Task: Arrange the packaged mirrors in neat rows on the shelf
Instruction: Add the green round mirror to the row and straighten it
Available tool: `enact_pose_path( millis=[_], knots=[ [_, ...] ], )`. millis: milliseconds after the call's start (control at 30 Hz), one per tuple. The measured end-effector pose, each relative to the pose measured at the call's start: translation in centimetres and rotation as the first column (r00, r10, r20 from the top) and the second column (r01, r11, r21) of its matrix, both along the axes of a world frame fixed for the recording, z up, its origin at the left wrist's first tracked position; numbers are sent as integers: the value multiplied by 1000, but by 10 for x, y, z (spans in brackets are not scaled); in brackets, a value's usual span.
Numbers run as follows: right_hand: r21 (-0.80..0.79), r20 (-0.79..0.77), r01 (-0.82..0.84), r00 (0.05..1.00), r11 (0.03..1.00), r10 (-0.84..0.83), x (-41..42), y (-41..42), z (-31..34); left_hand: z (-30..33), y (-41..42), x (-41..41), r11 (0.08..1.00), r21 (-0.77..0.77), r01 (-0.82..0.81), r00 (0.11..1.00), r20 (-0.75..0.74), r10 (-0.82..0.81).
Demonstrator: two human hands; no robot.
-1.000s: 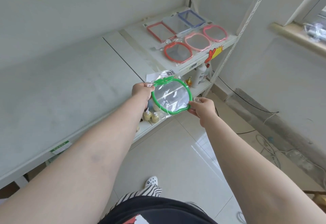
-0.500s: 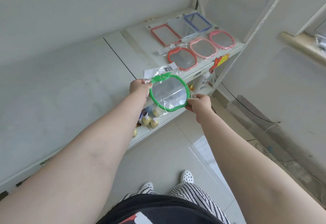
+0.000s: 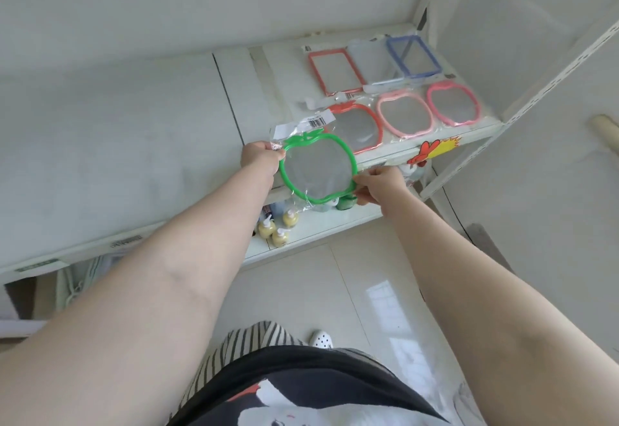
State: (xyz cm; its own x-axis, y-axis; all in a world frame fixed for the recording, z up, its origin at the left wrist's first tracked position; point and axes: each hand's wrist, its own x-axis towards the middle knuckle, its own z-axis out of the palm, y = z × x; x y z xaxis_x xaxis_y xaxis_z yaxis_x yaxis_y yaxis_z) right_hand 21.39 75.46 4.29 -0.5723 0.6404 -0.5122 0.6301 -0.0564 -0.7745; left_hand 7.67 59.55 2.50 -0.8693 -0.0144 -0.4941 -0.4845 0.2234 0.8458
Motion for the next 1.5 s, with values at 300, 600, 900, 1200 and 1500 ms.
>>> enact_pose_path(
  millis=[300, 600, 900, 1200, 1500],
  knots=[
    [-13, -11, -105, 994, 994, 105, -53, 8, -15, 2, -6, -35, 991, -1, -137, 991, 5, 137],
    [28, 30, -107, 994, 994, 106, -104, 11, -31, -14, 4, -95, 998, -41, -56, 997, 46, 57],
    [106, 90, -105, 991, 989, 96, -128, 15, -60, -26, 15, -116, 991, -133, 19, 997, 77, -9],
    [183, 180, -169, 974, 969, 136, -131, 22, -64, -40, 21, -114, 965, -261, -2, 999, 48, 15],
    [189, 203, -208, 964, 960, 169, -132, 21, -64, -42, 20, -112, 960, -279, -33, 999, -2, 34]
  ],
)
